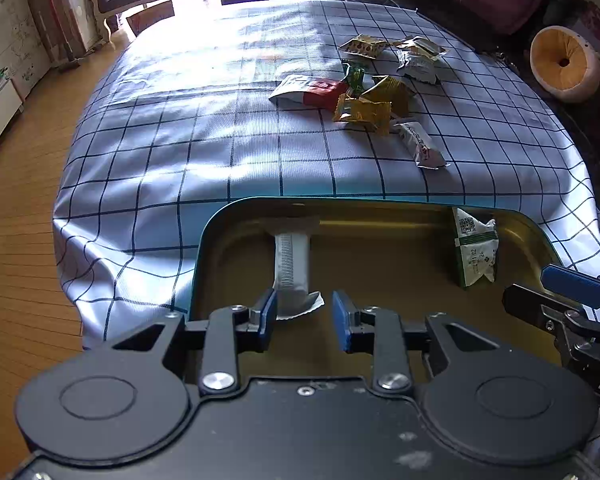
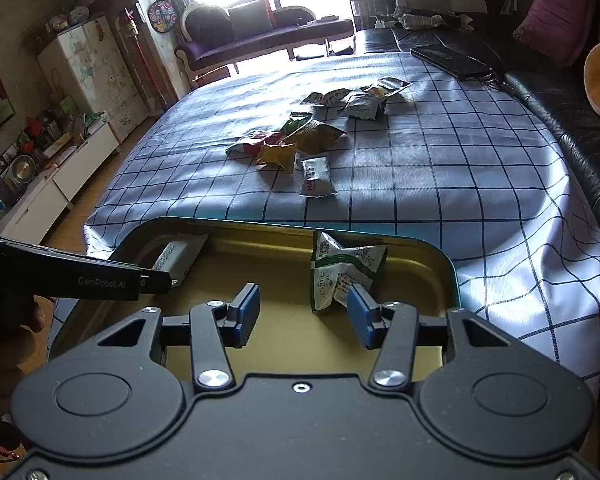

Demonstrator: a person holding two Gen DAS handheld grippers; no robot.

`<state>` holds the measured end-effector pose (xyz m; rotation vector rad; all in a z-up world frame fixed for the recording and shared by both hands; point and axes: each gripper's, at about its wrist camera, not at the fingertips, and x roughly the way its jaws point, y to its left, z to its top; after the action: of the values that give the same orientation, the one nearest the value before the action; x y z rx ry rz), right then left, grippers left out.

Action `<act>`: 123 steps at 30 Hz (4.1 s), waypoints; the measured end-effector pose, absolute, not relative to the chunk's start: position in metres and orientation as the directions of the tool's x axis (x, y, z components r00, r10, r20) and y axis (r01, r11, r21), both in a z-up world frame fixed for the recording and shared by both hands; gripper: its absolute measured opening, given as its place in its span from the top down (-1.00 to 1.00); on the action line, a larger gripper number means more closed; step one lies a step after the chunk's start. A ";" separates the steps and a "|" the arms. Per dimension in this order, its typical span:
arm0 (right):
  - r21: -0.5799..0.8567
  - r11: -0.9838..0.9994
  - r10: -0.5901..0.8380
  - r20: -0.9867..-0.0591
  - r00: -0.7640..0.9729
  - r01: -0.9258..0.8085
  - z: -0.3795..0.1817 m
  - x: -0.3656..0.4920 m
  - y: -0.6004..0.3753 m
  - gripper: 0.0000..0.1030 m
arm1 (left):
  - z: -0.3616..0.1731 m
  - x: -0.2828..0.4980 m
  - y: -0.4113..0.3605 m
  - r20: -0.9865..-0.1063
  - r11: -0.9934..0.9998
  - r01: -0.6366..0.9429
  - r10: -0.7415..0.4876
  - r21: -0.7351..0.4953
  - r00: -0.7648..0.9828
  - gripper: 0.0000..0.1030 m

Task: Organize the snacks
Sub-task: 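Lower the grey bar into the gold tray with left tool while right drops white-green bag there, then open both tools and withdraw them from the tray toward the pile, then grasp the white Hawthorn packet with the right tool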

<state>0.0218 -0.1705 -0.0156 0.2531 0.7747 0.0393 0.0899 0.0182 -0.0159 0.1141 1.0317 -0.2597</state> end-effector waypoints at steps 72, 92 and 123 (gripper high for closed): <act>0.262 0.959 0.133 -0.752 0.645 0.107 -0.038 0.036 -0.176 -0.10 | -0.022 0.087 0.020 -0.766 0.976 0.219 -0.156 -0.021 0.624 0.01; 0.212 0.973 0.092 -0.715 0.693 0.089 -0.023 0.082 -0.189 -0.10 | -0.023 0.131 0.021 -0.798 0.978 0.205 -0.138 -0.018 0.586 0.02; 0.179 0.984 0.111 -0.675 0.730 0.016 -0.036 0.154 -0.180 0.02 | -0.006 0.162 0.011 -0.768 0.979 0.201 -0.159 -0.040 0.621 0.04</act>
<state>0.1540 -0.1801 -0.0356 0.1774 0.7518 0.0522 0.1616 0.0107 -0.0061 0.0514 0.8769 -0.2068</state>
